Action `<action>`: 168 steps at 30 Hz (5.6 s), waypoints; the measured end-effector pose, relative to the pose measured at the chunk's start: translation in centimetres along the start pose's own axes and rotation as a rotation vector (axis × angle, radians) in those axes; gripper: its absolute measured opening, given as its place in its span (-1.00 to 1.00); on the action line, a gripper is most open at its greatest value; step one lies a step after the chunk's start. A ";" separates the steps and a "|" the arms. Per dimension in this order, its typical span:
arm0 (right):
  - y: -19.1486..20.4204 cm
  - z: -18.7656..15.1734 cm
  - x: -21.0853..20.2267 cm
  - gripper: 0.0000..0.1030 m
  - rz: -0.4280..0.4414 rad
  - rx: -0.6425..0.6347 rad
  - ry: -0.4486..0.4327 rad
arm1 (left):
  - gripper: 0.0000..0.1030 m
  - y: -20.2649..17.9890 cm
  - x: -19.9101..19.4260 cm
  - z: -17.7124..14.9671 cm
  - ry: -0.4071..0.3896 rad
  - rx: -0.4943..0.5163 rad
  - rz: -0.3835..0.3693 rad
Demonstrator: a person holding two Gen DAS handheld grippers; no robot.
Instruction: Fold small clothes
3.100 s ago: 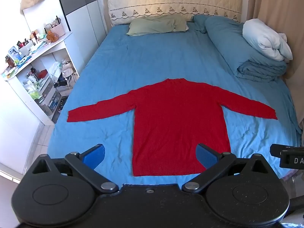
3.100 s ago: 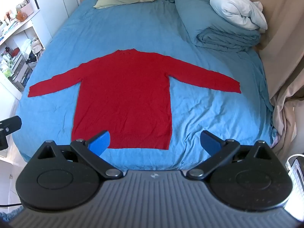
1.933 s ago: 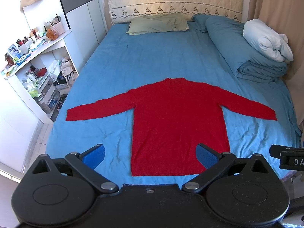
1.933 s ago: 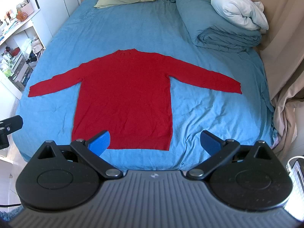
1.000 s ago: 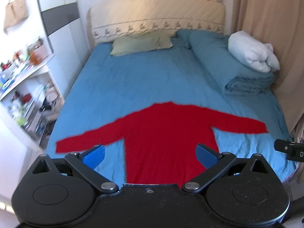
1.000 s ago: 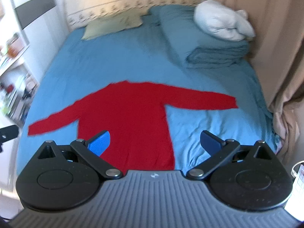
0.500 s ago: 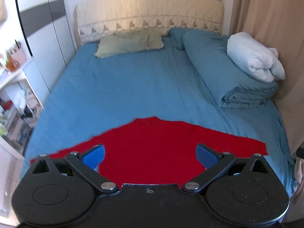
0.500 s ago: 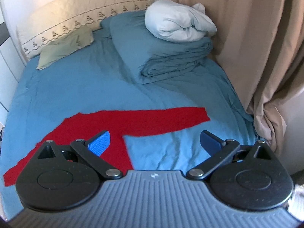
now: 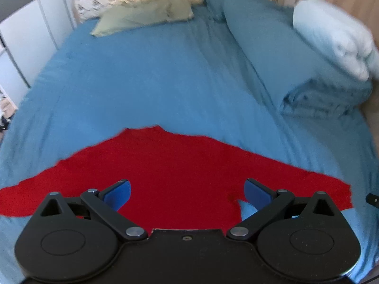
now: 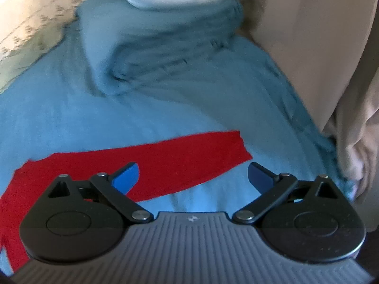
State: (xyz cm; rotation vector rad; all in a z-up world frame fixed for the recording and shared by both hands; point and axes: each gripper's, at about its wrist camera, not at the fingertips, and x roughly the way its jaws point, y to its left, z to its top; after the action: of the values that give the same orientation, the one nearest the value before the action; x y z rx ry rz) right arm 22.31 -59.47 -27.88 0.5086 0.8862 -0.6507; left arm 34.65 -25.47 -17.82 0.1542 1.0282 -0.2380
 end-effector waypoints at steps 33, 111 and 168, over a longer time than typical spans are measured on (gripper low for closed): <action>-1.5 -2.8 14.7 -0.57 0.034 0.310 -0.133 | 1.00 -4.4 27.8 0.9 0.148 0.056 0.010; 29.5 -18.0 6.6 0.42 0.470 -0.533 0.040 | -0.84 30.6 16.9 -7.0 -0.171 -0.361 0.021; 31.0 -9.0 14.6 0.59 0.431 -0.543 -0.213 | 0.38 24.5 23.2 -5.4 -0.036 -0.222 0.074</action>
State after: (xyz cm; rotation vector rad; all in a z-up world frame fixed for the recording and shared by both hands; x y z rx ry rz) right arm 46.01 -36.38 -40.60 0.1244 0.6828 -0.0548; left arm 48.21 -3.44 -40.16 -0.0131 1.0035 -0.0581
